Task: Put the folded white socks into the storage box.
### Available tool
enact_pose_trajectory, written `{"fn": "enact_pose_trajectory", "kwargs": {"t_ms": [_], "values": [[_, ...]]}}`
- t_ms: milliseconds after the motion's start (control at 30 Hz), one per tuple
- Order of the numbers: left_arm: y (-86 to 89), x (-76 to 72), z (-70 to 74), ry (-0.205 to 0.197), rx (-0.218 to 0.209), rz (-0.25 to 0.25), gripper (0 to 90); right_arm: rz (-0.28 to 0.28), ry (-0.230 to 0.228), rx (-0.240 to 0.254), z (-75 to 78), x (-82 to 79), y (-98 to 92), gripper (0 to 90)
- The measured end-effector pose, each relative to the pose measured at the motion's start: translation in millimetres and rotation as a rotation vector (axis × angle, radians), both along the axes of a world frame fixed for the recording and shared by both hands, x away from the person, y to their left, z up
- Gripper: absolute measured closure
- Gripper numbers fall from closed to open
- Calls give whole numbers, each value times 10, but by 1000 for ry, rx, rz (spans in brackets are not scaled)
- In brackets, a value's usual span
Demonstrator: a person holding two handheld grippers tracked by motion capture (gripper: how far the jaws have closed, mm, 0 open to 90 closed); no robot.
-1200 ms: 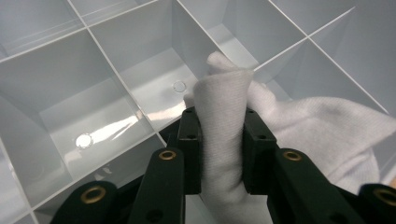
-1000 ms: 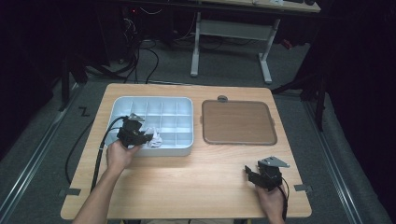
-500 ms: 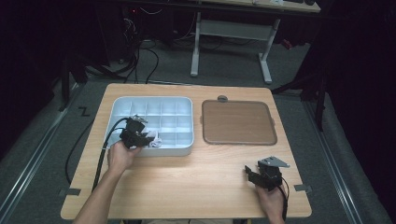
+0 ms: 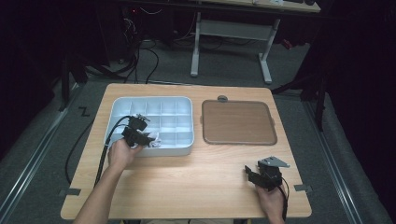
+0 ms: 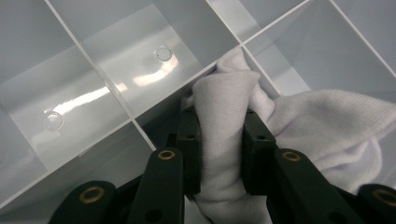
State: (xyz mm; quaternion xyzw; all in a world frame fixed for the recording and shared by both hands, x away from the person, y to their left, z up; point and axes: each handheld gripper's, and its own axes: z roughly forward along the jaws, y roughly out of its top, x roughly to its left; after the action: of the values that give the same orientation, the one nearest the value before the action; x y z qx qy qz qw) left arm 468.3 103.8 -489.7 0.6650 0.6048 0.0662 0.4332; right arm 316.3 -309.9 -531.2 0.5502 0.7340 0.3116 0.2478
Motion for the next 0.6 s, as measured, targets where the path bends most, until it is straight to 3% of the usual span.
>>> {"fn": "enact_pose_trajectory", "kwargs": {"t_ms": [167,333,600], "values": [[-24,-27,0,-36,8,9,685,0,0,0,0,0,-1,399],[-3,-33,48,-52,-15,30,619,0,0,0,0,0,0,399],[121,-88,218,-70,-126,68,479,0,0,0,0,0,0,399]]}}
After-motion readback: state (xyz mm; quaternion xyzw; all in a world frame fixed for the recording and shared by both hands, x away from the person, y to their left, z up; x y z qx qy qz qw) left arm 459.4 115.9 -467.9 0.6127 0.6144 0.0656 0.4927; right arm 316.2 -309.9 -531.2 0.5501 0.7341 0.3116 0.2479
